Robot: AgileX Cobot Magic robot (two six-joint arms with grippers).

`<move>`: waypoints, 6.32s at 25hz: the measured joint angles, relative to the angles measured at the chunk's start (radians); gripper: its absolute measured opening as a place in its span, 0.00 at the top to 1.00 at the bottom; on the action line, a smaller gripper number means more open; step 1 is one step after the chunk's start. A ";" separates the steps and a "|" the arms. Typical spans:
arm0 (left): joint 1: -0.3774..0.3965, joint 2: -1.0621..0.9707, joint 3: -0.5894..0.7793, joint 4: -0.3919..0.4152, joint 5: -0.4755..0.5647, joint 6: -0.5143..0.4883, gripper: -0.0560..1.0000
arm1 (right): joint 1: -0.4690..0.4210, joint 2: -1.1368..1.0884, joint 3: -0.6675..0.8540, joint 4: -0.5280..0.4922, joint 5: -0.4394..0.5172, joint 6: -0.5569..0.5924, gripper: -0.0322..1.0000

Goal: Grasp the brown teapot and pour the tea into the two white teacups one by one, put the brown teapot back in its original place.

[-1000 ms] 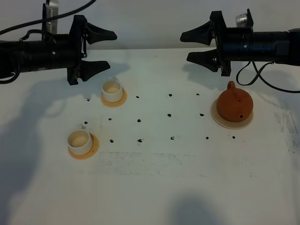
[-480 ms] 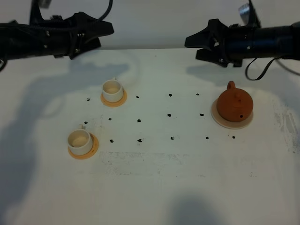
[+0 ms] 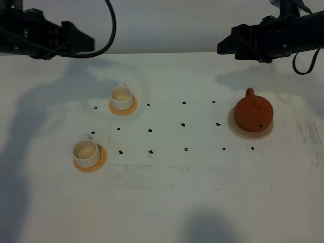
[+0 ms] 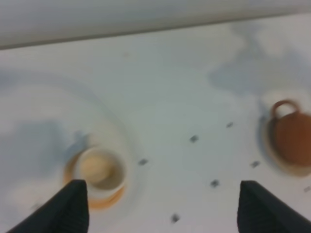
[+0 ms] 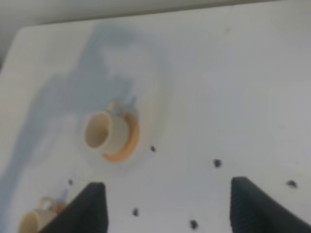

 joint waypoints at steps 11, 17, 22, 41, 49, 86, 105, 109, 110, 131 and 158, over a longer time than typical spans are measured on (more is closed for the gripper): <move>0.000 -0.305 0.000 0.464 0.090 -0.403 0.37 | 0.000 -0.044 0.000 -0.165 -0.022 0.045 0.43; 0.000 -0.482 0.000 0.647 0.226 -0.531 0.37 | 0.000 -0.044 0.000 -0.183 -0.051 0.045 0.43; 0.000 -0.581 0.000 0.723 0.349 -0.578 0.37 | 0.000 -0.044 0.000 -0.214 -0.066 0.046 0.43; 0.000 -1.323 0.558 0.725 0.332 -0.632 0.37 | 0.120 -0.044 -0.059 -0.505 -0.103 0.197 0.43; 0.000 -1.552 0.780 0.725 0.341 -0.674 0.37 | 0.120 -0.044 -0.059 -0.562 -0.107 0.230 0.43; 0.000 -1.709 0.847 0.725 0.417 -0.676 0.37 | 0.120 0.027 -0.060 -0.623 -0.088 0.271 0.43; 0.000 -1.709 0.847 0.725 0.417 -0.676 0.37 | 0.120 0.072 -0.185 -0.844 -0.102 0.583 0.43; 0.000 -1.709 0.847 0.725 0.417 -0.676 0.37 | 0.120 0.141 -0.195 -0.879 -0.103 0.607 0.43; 0.000 -1.709 0.847 0.725 0.417 -0.676 0.37 | 0.120 0.158 -0.196 -0.882 -0.105 0.609 0.43; 0.000 -1.709 0.847 0.725 0.417 -0.676 0.37 | 0.120 0.262 -0.198 -1.002 -0.114 0.609 0.43; 0.000 -1.709 0.847 0.725 0.417 -0.676 0.37 | 0.116 0.286 -0.199 -1.060 -0.060 0.609 0.43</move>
